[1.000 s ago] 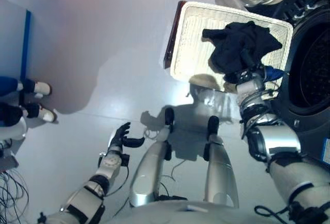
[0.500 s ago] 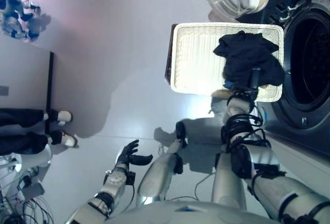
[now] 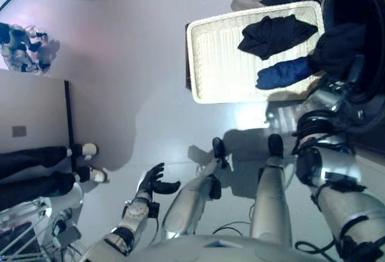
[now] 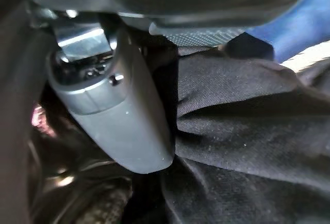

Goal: Pick up the clothes and place them into the washing machine

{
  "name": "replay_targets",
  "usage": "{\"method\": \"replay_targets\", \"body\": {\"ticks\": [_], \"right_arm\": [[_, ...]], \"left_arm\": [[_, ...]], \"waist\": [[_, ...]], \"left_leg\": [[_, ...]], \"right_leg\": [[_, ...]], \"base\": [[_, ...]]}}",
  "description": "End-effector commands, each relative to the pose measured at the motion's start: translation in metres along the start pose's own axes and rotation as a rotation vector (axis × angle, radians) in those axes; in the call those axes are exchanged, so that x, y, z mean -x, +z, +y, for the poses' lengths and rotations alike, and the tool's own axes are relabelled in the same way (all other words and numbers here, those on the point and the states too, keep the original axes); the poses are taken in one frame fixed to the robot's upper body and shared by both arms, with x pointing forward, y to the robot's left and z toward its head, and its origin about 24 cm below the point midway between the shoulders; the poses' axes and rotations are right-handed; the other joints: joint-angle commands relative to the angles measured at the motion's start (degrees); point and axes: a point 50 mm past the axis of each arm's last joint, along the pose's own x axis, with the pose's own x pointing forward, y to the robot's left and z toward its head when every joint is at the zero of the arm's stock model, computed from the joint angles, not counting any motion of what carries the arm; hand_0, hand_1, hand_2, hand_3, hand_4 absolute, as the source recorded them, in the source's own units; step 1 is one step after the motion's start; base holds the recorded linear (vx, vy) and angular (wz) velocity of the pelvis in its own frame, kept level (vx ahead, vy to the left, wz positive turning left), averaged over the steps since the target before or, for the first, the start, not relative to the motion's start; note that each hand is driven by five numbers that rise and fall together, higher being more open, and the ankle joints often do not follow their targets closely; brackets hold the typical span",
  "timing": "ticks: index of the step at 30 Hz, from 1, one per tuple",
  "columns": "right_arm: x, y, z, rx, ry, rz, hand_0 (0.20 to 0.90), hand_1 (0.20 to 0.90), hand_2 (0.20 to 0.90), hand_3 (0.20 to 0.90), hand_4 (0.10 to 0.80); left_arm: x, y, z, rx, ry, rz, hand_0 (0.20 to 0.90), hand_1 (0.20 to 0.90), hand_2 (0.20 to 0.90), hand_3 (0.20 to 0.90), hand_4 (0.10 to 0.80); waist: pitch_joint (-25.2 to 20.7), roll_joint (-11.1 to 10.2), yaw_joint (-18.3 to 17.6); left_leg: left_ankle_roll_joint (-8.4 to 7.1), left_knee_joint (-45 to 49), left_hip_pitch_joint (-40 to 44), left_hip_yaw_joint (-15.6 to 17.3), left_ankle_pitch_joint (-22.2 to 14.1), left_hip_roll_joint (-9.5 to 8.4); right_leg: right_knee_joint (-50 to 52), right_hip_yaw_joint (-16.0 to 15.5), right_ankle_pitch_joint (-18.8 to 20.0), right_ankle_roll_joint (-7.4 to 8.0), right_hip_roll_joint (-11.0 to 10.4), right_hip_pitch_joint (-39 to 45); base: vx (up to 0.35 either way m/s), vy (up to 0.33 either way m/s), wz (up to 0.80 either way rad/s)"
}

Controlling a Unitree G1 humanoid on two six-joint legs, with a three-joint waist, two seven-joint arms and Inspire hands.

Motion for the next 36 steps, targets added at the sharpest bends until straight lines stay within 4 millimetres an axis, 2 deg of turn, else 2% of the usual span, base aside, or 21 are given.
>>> {"method": "replay_targets", "body": {"ticks": [1,6,7,8,11,15,19,20,21,22,23,28,30,31,36], "right_arm": [[-0.002,0.032,0.096,0.098,0.267,-0.140,0.300,0.300,0.300,0.300,0.400],[-0.001,0.059,0.137,0.097,0.320,-0.219,0.300,0.300,0.300,0.300,0.400],[0.000,0.060,0.138,0.097,0.323,-0.221,0.300,0.300,0.300,0.300,0.400],[0.004,0.071,0.152,0.052,0.353,-0.259,0.300,0.300,0.300,0.300,0.400],[0.010,0.096,0.176,0.037,0.394,-0.346,0.300,0.300,0.300,0.300,0.400],[0.024,0.126,0.208,0.083,0.490,-0.455,0.300,0.300,0.300,0.300,0.400],[0.036,0.133,0.230,0.132,0.581,-0.491,0.300,0.300,0.300,0.300,0.400],[0.039,0.134,0.235,0.145,0.602,-0.495,0.345,0.345,0.345,0.345,0.430],[0.041,0.138,0.238,0.171,0.611,-0.514,0.636,0.636,0.636,0.636,0.624],[0.041,0.139,0.239,0.172,0.612,-0.515,0.636,0.636,0.636,0.636,0.624],[0.042,0.139,0.241,0.203,0.612,-0.525,0.900,0.900,0.900,0.900,0.800],[0.035,0.137,0.234,0.256,0.577,-0.522,0.900,0.900,0.900,0.900,0.800],[0.028,0.135,0.225,0.311,0.531,-0.522,0.900,0.900,0.900,0.900,0.800],[0.020,0.129,0.214,0.412,0.493,-0.512,0.900,0.900,0.900,0.900,0.800],[0.011,0.119,0.199,0.445,0.434,-0.466,0.900,0.900,0.900,0.900,0.800]], "left_arm": [[-0.003,0.004,0.017,0.007,0.086,-0.002,0.900,0.900,0.900,0.900,0.800],[-0.007,0.017,0.016,0.009,0.098,-0.054,0.900,0.900,0.900,0.900,0.800],[-0.008,0.018,0.015,0.011,0.097,-0.056,0.900,0.900,0.900,0.900,0.800],[-0.008,0.022,0.014,0.017,0.100,-0.077,0.900,0.900,0.900,0.900,0.800],[-0.007,0.024,0.012,0.009,0.090,-0.106,0.900,0.900,0.900,0.900,0.800],[-0.005,0.024,0.015,0.018,0.108,-0.127,0.900,0.900,0.900,0.900,0.800],[-0.002,0.018,0.018,0.021,0.118,-0.114,0.900,0.900,0.900,0.900,0.800],[-0.001,0.017,0.019,0.021,0.118,-0.112,0.900,0.900,0.900,0.900,0.800],[0.000,0.015,0.019,0.026,0.117,-0.108,0.900,0.900,0.900,0.900,0.800],[0.000,0.015,0.018,0.027,0.115,-0.108,0.900,0.900,0.900,0.900,0.800],[0.000,0.015,0.018,0.026,0.111,-0.107,0.900,0.900,0.900,0.900,0.800],[0.000,0.016,0.011,0.029,0.091,-0.110,0.900,0.900,0.900,0.900,0.800],[0.000,0.014,0.011,0.031,0.091,-0.103,0.900,0.900,0.900,0.900,0.800],[0.000,0.012,0.009,0.024,0.090,-0.091,0.900,0.900,0.900,0.900,0.800],[-0.001,0.010,0.008,0.012,0.094,-0.072,0.900,0.900,0.900,0.900,0.800]], "waist": [[-0.77,2.11,0.99],[-0.91,3.27,1.74],[-1.02,3.36,1.75],[-1.53,4.22,2.01],[-2.71,5.89,2.94],[-3.94,7.97,3.77],[-5.07,9.14,4.24],[-5.20,9.17,4.36],[-5.40,9.26,4.41],[-5.46,9.34,4.49],[-5.70,9.34,4.51],[-6.10,9.55,4.16],[-6.39,9.66,4.20],[-6.45,9.73,4.08],[-6.78,9.73,4.36]], "left_leg": [[-0.02,7.70,-5.82,-2.21,-6.54,-3.82],[-1.03,8.98,-9.54,-2.96,-5.78,-3.85],[-1.06,9.09,-9.87,-2.98,-5.78,-3.88],[-1.41,9.07,-10.25,-2.99,-5.65,-4.14],[-2.04,9.34,-10.67,-3.42,-5.44,-4.43],[-2.97,9.47,-10.83,-3.86,-4.91,-5.03],[-3.09,9.10,-10.44,-3.91,-5.08,-5.44],[-3.12,9.12,-10.58,-3.85,-5.02,-5.50],[-3.06,9.10,-10.72,-3.86,-5.03,-5.60],[-3.06,9.09,-10.77,-3.84,-5.03,-5.60],[-2.93,8.91,-10.69,-3.83,-5.13,-5.68],[-2.61,8.08,-10.14,-3.79,-5.09,-6.12],[-2.28,7.84,-9.61,-3.76,-5.48,-6.35],[-2.12,7.78,-9.34,-3.75,-5.47,-6.49],[-1.90,7.09,-8.44,-4.00,-5.46,-6.33]], "right_leg": [[-1.75,-3.38,0.17,-2.20,1.45,0.97],[0.26,-2.85,-0.11,-3.01,2.03,-3.00],[0.61,-2.85,-0.22,-3.04,2.00,-3.43],[1.45,-2.42,-0.91,-3.28,2.12,-3.92],[2.87,-2.41,-2.19,-3.69,1.93,-4.61],[4.46,-2.38,-3.23,-4.19,1.51,-5.10],[5.04,-2.54,-4.05,-4.34,1.68,-5.55],[5.13,-2.56,-3.98,-4.40,1.67,-5.73],[5.16,-2.27,-3.98,-4.50,1.76,-5.89],[5.18,-2.25,-4.00,-4.50,1.76,-5.96],[5.33,-2.12,-4.03,-4.52,1.78,-6.25],[4.73,-1.64,-3.66,-4.43,1.87,-6.09],[4.15,-1.60,-3.62,-4.21,1.57,-5.41],[4.05,-1.55,-3.39,-4.11,1.40,-5.05],[2.85,-2.16,-3.32,-4.10,1.45,-3.50]], "base": [[-0.022,-0.067,0.11],[-0.004,-0.081,0.19],[0.060,-0.062,0.18],[0.079,-0.051,0.16],[0.092,-0.061,0.18],[0.058,-0.050,0.27],[0.073,-0.011,0.18],[0.054,0.013,-0.01],[0.031,0.006,-0.02],[0.034,0.010,-0.05],[0.035,0.016,-0.03],[0.041,0.032,-0.01],[0.035,0.052,-0.01],[0.027,0.053,-0.01],[0.007,0.015,-0.01]]}}
